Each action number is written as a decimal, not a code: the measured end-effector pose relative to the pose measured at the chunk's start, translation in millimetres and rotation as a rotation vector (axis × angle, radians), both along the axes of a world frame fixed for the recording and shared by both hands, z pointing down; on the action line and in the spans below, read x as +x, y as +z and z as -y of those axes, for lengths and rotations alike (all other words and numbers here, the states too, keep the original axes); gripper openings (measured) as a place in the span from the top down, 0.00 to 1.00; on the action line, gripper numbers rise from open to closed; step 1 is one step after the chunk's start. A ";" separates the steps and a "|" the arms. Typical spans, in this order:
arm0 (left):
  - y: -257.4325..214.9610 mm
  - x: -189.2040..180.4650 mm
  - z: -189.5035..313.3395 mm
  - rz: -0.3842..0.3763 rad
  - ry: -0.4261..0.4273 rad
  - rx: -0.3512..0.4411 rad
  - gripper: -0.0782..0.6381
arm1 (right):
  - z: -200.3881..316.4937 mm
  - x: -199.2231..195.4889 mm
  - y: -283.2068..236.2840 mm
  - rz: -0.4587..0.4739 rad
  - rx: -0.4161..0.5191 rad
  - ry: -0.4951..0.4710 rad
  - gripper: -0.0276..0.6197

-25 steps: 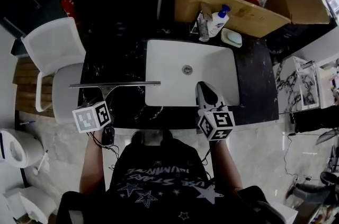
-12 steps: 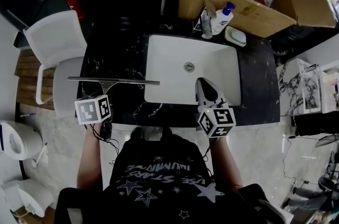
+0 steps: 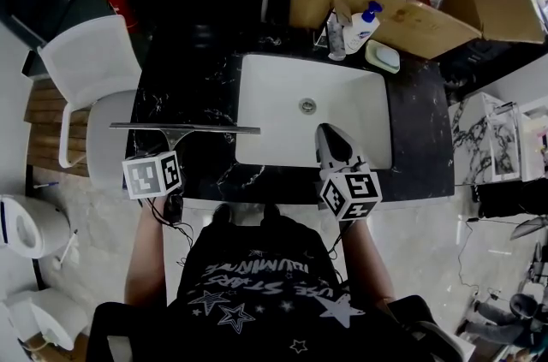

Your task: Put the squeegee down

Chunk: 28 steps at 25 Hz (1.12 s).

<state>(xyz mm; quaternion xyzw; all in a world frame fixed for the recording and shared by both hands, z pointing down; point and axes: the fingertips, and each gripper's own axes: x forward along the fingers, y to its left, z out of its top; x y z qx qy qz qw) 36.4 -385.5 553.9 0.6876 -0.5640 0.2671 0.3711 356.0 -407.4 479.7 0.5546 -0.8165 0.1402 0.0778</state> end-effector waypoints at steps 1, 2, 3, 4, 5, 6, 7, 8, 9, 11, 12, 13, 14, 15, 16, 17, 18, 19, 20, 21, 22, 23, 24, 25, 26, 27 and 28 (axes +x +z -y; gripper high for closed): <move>0.2 0.3 -0.2 0.004 0.003 -0.001 0.69 | -0.2 -0.6 0.4 0.000 -0.001 0.000 0.87; -1.4 1.3 -0.4 0.010 0.009 -0.001 0.69 | -0.3 -1.4 0.6 0.000 -0.001 -0.001 0.87; -6.1 3.4 -0.4 0.015 0.015 0.003 0.69 | -0.4 -2.3 0.7 0.000 -0.001 -0.001 0.87; -12.6 6.2 -0.3 0.016 0.021 0.009 0.69 | -0.4 -3.4 0.5 -0.001 0.000 -0.001 0.87; -17.9 8.4 0.0 0.011 0.026 0.017 0.69 | -0.5 -4.4 0.0 -0.001 0.000 -0.001 0.87; -20.4 9.3 0.0 0.005 0.029 0.023 0.69 | -0.6 -5.6 -0.7 -0.001 0.000 0.000 0.87; -20.7 8.8 -0.3 0.000 0.030 0.024 0.69 | -0.9 -6.9 -1.5 0.000 0.001 0.001 0.87; -19.8 7.3 -0.5 -0.003 0.028 0.022 0.69 | -1.5 -8.3 -2.1 0.000 0.001 0.003 0.87; -17.2 5.1 -0.8 -0.003 0.028 0.018 0.69 | -2.2 -9.5 -2.4 0.000 0.002 0.004 0.87; -7.9 0.9 -1.3 0.002 0.036 0.007 0.69 | -3.8 -11.3 -2.6 -0.001 0.002 0.009 0.87; -4.3 0.5 -1.5 -0.003 0.044 0.003 0.69 | -4.4 -12.1 -2.7 -0.003 0.002 0.011 0.87; -3.1 1.6 -1.9 -0.016 0.052 0.000 0.68 | -4.8 -12.9 -3.0 -0.004 0.003 0.014 0.87; -3.8 3.9 -2.3 -0.037 0.058 -0.001 0.65 | -5.2 -13.7 -3.4 -0.004 0.003 0.017 0.87; -5.7 5.9 -2.5 -0.056 0.061 0.002 0.60 | -5.6 -14.4 -3.9 -0.005 0.004 0.021 0.87; -8.0 7.1 -2.5 -0.066 0.063 0.008 0.57 | -6.2 -15.0 -4.3 -0.005 0.004 0.025 0.87; -10.0 7.5 -2.5 -0.066 0.068 0.015 0.54 | -6.9 -15.4 -4.8 -0.006 0.004 0.029 0.87; -11.6 7.1 -2.4 -0.059 0.077 0.022 0.52 | -7.8 -16.0 -5.3 -0.007 0.005 0.033 0.87; -13.0 5.9 -2.5 -0.051 0.087 0.029 0.50 | -8.8 -16.8 -5.8 -0.008 0.005 0.037 0.87; -14.0 4.3 -2.9 -0.047 0.097 0.033 0.49 | -10.0 -17.9 -6.4 -0.009 0.006 0.041 0.87; -15.1 2.1 -3.6 -0.048 0.105 0.036 0.48 | -11.3 -19.3 -7.1 -0.012 0.008 0.046 0.87; -16.5 -0.7 -4.4 -0.052 0.108 0.040 0.48 | -12.6 -20.9 -8.0 -0.015 0.009 0.050 0.87; -18.3 -4.1 -5.2 -0.058 0.108 0.045 0.48 | -13.9 -22.8 -9.1 -0.018 0.012 0.055 0.87; -20.7 -7.9 -5.5 -0.065 0.108 0.053 0.48 | -14.9 -24.8 -10.7 -0.021 0.015 0.061 0.87; -23.6 -11.7 -5.2 -0.071 0.107 0.062 0.48 | -15.7 -26.9 -12.8 -0.023 0.019 0.068 0.87; -26.6 -15.4 -4.4 -0.078 0.110 0.071 0.48 | -16.3 -29.1 -15.3 -0.026 0.025 0.076 0.87; -29.3 -18.8 -3.4 -0.084 0.115 0.080 0.48 | -17.0 -31.4 -18.2 -0.028 0.030 0.086 0.87; -32.0 -22.2 -2.4 -0.088 0.123 0.087 0.48 | -17.8 -34.0 -21.2 -0.030 0.036 0.096 0.87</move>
